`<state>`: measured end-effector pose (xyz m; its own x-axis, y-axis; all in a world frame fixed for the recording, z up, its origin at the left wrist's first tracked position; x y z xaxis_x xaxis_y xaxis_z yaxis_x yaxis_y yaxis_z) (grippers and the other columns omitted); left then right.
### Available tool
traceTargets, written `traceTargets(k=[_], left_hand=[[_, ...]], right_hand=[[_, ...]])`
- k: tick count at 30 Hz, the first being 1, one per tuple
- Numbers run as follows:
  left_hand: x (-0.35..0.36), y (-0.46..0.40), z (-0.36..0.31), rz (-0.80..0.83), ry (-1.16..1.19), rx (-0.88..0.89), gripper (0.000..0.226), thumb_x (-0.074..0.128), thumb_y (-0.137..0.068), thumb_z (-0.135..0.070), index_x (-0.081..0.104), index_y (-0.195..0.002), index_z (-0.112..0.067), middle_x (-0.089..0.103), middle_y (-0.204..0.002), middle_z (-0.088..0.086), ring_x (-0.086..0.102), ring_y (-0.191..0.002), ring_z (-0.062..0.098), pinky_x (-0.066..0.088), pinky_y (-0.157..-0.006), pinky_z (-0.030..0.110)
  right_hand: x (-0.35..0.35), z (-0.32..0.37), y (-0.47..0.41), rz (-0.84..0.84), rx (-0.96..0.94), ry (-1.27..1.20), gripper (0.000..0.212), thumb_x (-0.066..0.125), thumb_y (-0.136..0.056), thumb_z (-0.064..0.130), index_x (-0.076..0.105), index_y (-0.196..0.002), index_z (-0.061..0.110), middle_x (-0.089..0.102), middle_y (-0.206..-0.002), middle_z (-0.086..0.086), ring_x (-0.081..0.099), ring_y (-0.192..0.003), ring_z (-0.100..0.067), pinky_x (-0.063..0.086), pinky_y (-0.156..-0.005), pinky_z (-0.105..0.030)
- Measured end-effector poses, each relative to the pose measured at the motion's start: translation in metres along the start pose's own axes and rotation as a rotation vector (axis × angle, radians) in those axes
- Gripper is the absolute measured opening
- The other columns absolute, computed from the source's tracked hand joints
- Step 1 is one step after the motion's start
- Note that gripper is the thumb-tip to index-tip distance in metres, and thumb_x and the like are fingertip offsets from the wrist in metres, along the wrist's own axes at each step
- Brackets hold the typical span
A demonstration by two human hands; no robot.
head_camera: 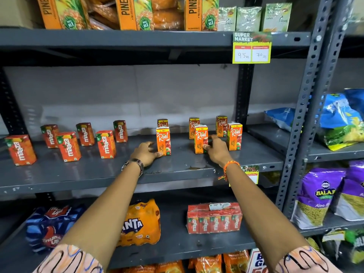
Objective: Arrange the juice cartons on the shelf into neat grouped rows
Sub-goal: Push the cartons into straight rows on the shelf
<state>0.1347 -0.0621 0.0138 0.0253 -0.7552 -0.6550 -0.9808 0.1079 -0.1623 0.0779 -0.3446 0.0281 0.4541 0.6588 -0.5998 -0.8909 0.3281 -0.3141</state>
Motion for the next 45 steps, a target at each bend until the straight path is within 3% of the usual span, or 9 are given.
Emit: traceTargets(k=[6,8,14,22,28,34,40,42,45], left_hand=[[-0.017,0.079,0.012,-0.203,-0.339,0.175,0.063,0.044,-0.094,-0.057,0.048,-0.143,-0.018,0.052,-0.146,0.007,0.050,-0.133,0.028,0.041,-0.109,0.047],[-0.007,0.100,0.017,-0.248,-0.499,0.230,0.074,0.028,-0.094,-0.066,0.047,-0.144,-0.014,0.050,-0.148,0.007,0.049,-0.134,0.027,0.039,-0.111,0.044],[0.008,0.111,0.021,-0.369,-0.694,0.305,0.084,0.019,-0.092,-0.070,0.050,-0.141,-0.010,0.053,-0.145,0.010,0.051,-0.132,0.027,0.037,-0.112,0.044],[0.008,0.110,0.022,-0.397,-0.676,0.306,0.084,0.018,-0.091,-0.072,0.050,-0.142,-0.013,0.052,-0.146,0.007,0.050,-0.134,0.026,0.036,-0.112,0.045],[0.008,0.109,0.025,-0.419,-0.675,0.301,0.086,0.016,-0.090,-0.074,0.048,-0.143,-0.015,0.051,-0.148,0.006,0.048,-0.136,0.025,0.034,-0.114,0.045],[0.007,0.111,0.024,-0.395,-0.673,0.293,0.083,0.020,-0.089,-0.073,0.045,-0.146,-0.017,0.048,-0.150,0.003,0.044,-0.138,0.022,0.030,-0.116,0.042],[-0.032,0.121,0.028,-0.353,-0.203,0.424,0.036,0.057,-0.093,-0.045,0.067,-0.121,-0.026,0.067,-0.125,-0.009,0.060,-0.117,0.007,0.044,-0.106,0.033],[-0.068,0.127,0.040,-0.457,-0.072,0.428,0.019,0.065,-0.091,-0.029,0.073,-0.108,-0.024,0.073,-0.107,-0.010,0.066,-0.099,0.003,0.053,-0.092,0.031],[-0.126,0.125,0.078,-0.627,0.000,0.299,0.011,0.068,-0.088,-0.020,0.074,-0.096,-0.024,0.074,-0.088,-0.009,0.069,-0.079,0.013,0.055,-0.077,0.033]], right_hand=[[-0.070,-0.023,0.024,-0.476,0.042,-0.332,0.039,0.078,-0.077,0.007,0.058,-0.111,0.008,0.068,-0.090,-0.007,0.066,-0.083,-0.018,0.056,-0.088,-0.033],[-0.092,-0.036,0.027,-0.612,0.084,-0.308,0.053,0.086,-0.066,0.013,0.055,-0.108,0.009,0.066,-0.096,-0.007,0.066,-0.090,-0.020,0.056,-0.084,-0.035],[-0.078,-0.048,-0.009,-0.337,0.247,-0.043,0.090,0.090,-0.062,0.035,0.042,-0.128,-0.002,0.054,-0.129,-0.021,0.053,-0.122,-0.037,0.046,-0.101,-0.043],[-0.073,-0.055,-0.014,-0.307,0.207,0.044,0.059,0.075,-0.079,0.010,0.042,-0.126,-0.004,0.054,-0.129,-0.027,0.053,-0.122,-0.043,0.045,-0.101,-0.045],[-0.071,-0.060,-0.015,-0.279,0.200,0.052,0.071,0.081,-0.076,0.018,0.040,-0.130,-0.004,0.055,-0.130,-0.027,0.053,-0.123,-0.042,0.046,-0.101,-0.045],[-0.076,-0.025,0.016,-0.492,0.062,0.010,0.122,0.082,-0.074,0.017,-0.009,-0.153,0.000,0.021,-0.156,-0.029,0.025,-0.142,-0.047,0.022,-0.117,-0.050],[-0.030,0.069,0.088,-0.674,-0.422,-0.186,0.088,0.058,-0.085,0.004,0.002,-0.153,-0.002,0.013,-0.160,-0.022,0.018,-0.146,-0.035,0.010,-0.124,-0.034],[0.010,0.097,0.099,-0.573,-0.499,-0.287,0.077,0.054,-0.090,0.007,0.011,-0.153,0.000,0.021,-0.157,-0.020,0.025,-0.143,-0.032,0.015,-0.122,-0.025],[0.080,0.139,0.098,-0.285,-0.521,-0.279,0.066,0.060,-0.090,0.011,0.029,-0.149,0.007,0.041,-0.146,-0.014,0.042,-0.135,-0.029,0.036,-0.115,-0.045]])
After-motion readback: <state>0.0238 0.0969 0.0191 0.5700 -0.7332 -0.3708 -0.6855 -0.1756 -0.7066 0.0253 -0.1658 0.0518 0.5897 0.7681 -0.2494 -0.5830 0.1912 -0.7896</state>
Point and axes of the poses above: each hand's wrist, its own y-axis away from the middle knuckle, its own x-axis out of the palm, z = x × y, the point moved 8 cm from there along -y, towards the middle knuckle
